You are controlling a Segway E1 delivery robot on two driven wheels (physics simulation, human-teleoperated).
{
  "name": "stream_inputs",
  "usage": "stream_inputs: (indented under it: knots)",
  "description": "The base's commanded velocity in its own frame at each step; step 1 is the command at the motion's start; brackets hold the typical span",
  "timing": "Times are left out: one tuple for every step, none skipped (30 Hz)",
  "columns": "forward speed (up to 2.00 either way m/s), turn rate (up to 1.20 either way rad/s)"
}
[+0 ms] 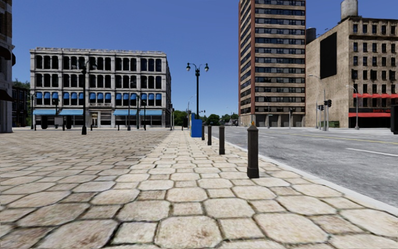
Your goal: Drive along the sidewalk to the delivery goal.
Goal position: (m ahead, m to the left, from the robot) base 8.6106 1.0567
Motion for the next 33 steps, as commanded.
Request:
stream_inputs:
  knots:
    - [2.00,0.00]
    - [2.00,0.38]
    - [2.00,0.86]
    - [2.00,0.86]
    - [2.00,1.04]
    - [2.00,1.11]
    - [2.00,1.01]
    - [2.00,0.48]
    - [2.00,0.01]
    - [2.00,0.01]
    - [2.00,0.00]
    - [2.00,0.00]
    - [2.00,0.00]
    - [2.00,0.00]
    - [2.00,0.00]
    - [2.00,0.00]
    - [2.00,0.00]
    - [2.00,0.00]
    - [2.00,0.00]
    - [2.00,0.00]
    - [2.00,0.00]
    - [2.00,0.00]
    - [2.00,0.00]
    - [2.00,0.00]
    - [2.00,0.00]
    - [2.00,0.00]
    - [2.00,0.00]
    - [2.00,0.00]
    - [2.00,0.00]
    - [2.00,0.00]
    - [2.00,0.00]
    - [2.00,0.00]
    - [2.00,0.00]
